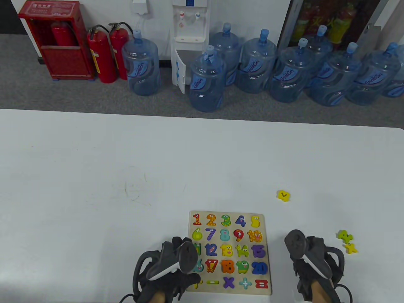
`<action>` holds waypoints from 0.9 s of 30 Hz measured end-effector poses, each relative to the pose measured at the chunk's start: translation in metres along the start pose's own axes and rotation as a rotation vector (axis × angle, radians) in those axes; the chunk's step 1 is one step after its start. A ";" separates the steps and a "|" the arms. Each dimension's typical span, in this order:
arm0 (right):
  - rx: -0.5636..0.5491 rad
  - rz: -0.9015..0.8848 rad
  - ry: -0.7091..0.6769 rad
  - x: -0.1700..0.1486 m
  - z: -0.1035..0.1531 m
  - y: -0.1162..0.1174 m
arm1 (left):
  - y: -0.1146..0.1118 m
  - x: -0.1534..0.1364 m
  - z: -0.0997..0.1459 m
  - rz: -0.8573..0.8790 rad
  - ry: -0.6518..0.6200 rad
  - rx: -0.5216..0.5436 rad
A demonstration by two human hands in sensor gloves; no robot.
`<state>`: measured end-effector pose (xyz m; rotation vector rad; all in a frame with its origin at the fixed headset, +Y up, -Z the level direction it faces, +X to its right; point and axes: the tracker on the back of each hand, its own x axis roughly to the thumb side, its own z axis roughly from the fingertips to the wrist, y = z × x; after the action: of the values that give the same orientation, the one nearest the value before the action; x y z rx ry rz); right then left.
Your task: Hold math block puzzle and insert math blocks into matching slots
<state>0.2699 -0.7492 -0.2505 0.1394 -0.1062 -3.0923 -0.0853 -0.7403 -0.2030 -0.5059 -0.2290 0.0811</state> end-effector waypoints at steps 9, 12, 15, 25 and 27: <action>-0.038 -0.019 -0.090 0.010 0.010 -0.011 | 0.000 0.000 0.000 0.000 -0.003 0.000; -0.056 -0.095 -0.121 0.013 0.014 -0.017 | 0.000 0.000 0.000 0.000 -0.005 0.000; -0.104 0.016 -0.053 0.017 0.016 -0.017 | -0.001 0.000 0.000 -0.002 -0.005 -0.001; 0.017 0.051 -0.025 0.017 0.009 0.000 | -0.001 0.000 0.000 -0.001 -0.004 -0.002; 0.009 0.077 -0.051 0.020 0.011 -0.001 | -0.001 0.000 0.000 0.000 -0.004 -0.003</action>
<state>0.2486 -0.7489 -0.2417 0.0556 -0.1245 -3.0199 -0.0849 -0.7412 -0.2019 -0.5085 -0.2334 0.0816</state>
